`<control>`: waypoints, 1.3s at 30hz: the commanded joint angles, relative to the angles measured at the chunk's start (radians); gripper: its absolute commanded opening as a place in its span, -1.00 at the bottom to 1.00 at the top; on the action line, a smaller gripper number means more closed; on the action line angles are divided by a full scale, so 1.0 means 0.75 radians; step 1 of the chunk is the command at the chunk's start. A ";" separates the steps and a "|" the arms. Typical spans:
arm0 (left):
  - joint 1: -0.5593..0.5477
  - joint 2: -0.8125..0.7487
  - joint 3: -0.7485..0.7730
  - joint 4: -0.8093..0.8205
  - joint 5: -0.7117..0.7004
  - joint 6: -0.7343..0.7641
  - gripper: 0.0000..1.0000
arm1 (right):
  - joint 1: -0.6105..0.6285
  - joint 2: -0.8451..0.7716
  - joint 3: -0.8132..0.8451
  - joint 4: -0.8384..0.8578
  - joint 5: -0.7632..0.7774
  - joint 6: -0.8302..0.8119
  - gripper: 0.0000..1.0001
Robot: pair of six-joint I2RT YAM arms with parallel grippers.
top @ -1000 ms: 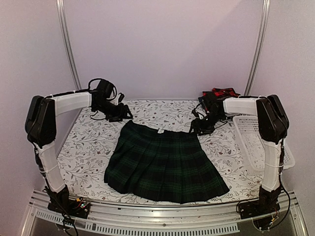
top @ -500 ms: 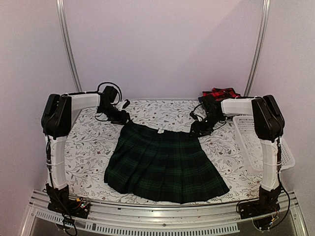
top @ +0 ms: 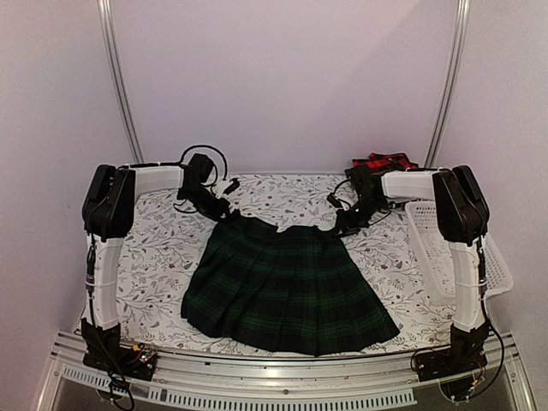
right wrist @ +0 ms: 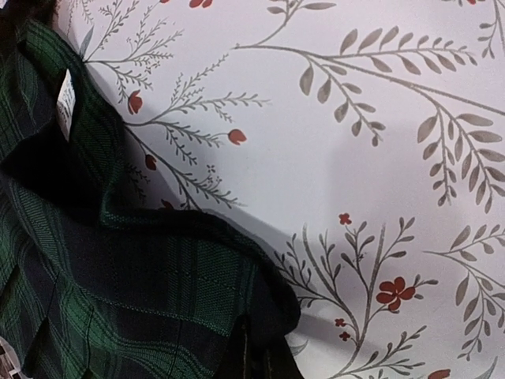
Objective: Fold and stack the mixed laundry pile
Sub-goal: Pick up the flattened skirt from the center of the board, then place the flattened skirt at the center of the board.
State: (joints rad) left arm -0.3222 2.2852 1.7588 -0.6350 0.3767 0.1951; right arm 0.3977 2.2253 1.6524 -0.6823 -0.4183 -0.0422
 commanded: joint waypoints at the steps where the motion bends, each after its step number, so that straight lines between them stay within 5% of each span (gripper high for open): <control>1: 0.087 -0.175 -0.054 0.106 0.301 -0.149 -1.00 | -0.025 -0.187 -0.023 -0.002 0.032 0.004 -1.00; 11: 0.272 -0.539 -0.175 0.486 0.803 -0.807 -1.00 | -0.142 -0.769 -0.098 0.284 0.114 0.157 -1.00; 20: 0.268 -0.862 -0.015 0.365 0.694 -0.654 -1.00 | -0.130 -1.054 -0.005 0.365 0.024 0.204 -1.00; 30: 0.216 -1.239 -0.174 0.360 0.606 -0.662 -1.00 | 0.226 -1.146 0.185 0.168 0.028 0.311 -1.00; 39: 0.233 -0.883 0.112 0.147 0.332 -0.626 -1.00 | 0.083 -1.008 0.098 0.148 0.149 0.424 -1.00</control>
State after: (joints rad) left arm -0.1558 1.4475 1.7580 -0.4484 0.7364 -0.2878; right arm 0.5484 1.3880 1.7779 -0.5636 -0.3660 0.2218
